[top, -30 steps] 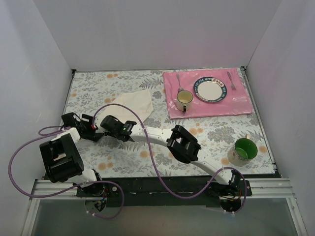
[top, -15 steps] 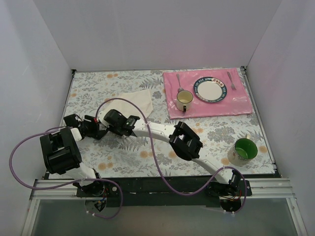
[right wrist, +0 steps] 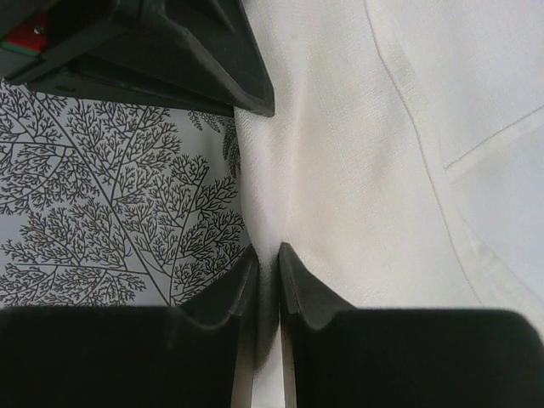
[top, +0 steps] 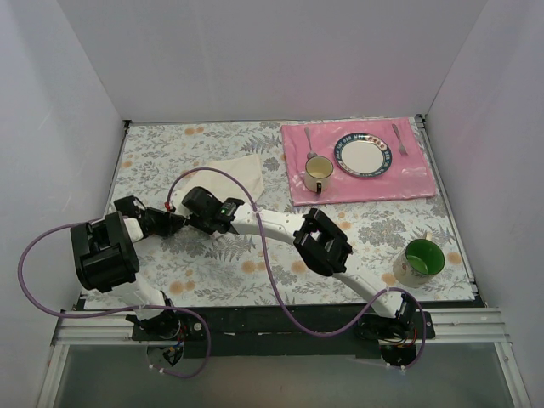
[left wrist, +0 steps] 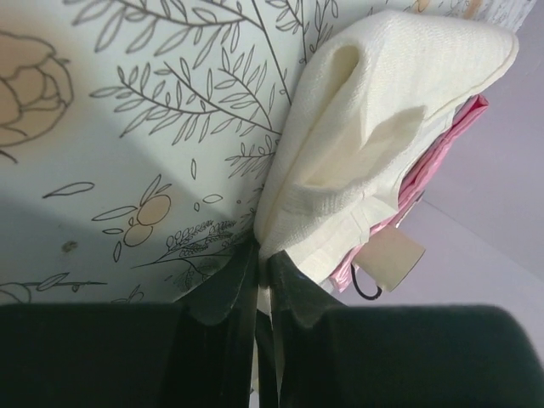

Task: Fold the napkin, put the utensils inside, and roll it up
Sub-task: Roll the napkin with the utensil

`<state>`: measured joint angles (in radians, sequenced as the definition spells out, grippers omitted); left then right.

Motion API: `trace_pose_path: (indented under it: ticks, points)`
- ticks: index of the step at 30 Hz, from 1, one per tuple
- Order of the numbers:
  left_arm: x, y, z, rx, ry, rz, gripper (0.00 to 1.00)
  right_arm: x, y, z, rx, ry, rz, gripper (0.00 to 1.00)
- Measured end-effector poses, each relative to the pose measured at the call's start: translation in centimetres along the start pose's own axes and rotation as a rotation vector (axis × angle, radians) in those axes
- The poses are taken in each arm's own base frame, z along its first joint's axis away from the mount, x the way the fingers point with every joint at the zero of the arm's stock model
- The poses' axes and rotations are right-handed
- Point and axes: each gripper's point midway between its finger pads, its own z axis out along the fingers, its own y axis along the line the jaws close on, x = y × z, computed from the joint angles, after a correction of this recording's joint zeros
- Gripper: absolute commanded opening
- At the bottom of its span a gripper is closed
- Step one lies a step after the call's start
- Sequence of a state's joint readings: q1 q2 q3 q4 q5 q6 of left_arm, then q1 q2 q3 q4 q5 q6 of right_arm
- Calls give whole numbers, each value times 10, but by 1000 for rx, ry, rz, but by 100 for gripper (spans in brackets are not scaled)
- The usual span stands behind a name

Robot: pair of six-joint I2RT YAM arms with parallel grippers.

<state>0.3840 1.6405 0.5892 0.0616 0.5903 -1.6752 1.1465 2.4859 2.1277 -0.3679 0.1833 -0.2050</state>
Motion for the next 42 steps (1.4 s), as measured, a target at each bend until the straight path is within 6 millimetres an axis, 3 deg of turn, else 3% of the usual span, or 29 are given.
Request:
trace_pose_path:
  ticks: [5, 11, 16, 24, 28, 34, 38, 42]
  points:
    - [-2, -1, 1, -30, -8, 21, 2, 1, 4, -1, -20, 3, 7, 57]
    - [-4, -1, 1, -57, -12, 27, 0, 2, 9, -3, -19, 13, -12, 66]
    - [-3, 0, -1, -81, -4, 15, 0, 0, 13, -5, 7, 14, -35, 67]
    - [0, 2, -3, -111, 14, -8, 0, -5, 21, -8, 58, 9, -81, 60]
    - [1, 2, -4, -119, 19, -16, 0, -7, 19, -7, 107, 4, -98, 51]
    - [2, 3, -6, -135, 18, -23, 0, -5, 18, 0, 151, 1, -109, 33]
    - [3, 3, -8, -142, 18, -27, 0, -3, 16, 2, 163, 4, -112, 11]
    - [3, 4, -10, -151, 13, -27, 2, -2, 17, 2, 159, 5, -111, 1]
